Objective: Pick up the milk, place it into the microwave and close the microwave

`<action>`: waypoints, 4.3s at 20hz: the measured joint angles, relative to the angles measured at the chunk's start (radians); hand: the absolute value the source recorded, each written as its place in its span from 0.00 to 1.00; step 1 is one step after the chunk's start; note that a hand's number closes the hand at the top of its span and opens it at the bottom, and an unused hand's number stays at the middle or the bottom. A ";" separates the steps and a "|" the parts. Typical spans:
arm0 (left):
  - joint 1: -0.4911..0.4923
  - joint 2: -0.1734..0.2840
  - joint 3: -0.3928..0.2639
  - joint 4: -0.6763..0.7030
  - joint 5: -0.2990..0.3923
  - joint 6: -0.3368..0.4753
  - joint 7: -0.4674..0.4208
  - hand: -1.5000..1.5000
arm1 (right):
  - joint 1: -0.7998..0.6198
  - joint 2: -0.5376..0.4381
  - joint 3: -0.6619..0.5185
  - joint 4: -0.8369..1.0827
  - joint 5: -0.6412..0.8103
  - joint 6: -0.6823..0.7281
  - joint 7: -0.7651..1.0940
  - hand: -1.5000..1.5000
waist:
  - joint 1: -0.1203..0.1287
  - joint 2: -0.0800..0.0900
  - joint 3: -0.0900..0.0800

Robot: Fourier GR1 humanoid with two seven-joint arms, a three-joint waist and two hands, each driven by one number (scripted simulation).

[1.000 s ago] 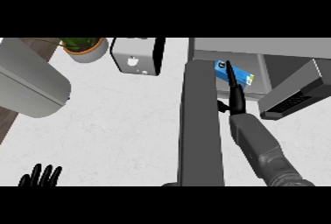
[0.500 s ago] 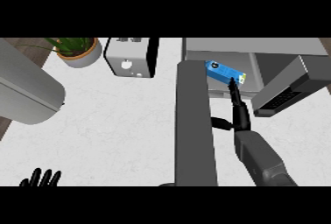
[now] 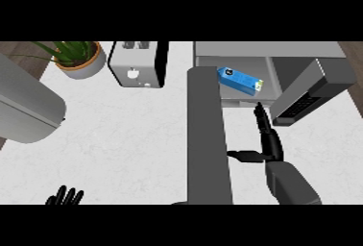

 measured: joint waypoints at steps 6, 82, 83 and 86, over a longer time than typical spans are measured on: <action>-0.069 -0.011 -0.029 0.031 -0.008 -0.006 0.049 0.00 | 0.125 -0.043 0.007 -0.093 -0.015 0.046 -0.008 1.00 | -0.013 -0.004 -0.001; -1.530 -0.155 -0.760 0.983 0.277 0.718 0.281 1.00 | 0.395 -0.431 0.114 -0.841 -0.384 0.471 0.299 0.00 | -0.309 0.054 -0.002; -1.544 -0.154 -0.756 0.993 0.286 0.725 0.283 1.00 | 0.387 -0.435 0.115 -0.848 -0.388 0.473 0.304 0.00 | -0.318 0.057 -0.002; -1.585 -0.152 -0.742 1.022 0.312 0.738 0.285 1.00 | 0.366 -0.440 0.121 -0.866 -0.404 0.487 0.321 0.00 | -0.337 0.066 -0.001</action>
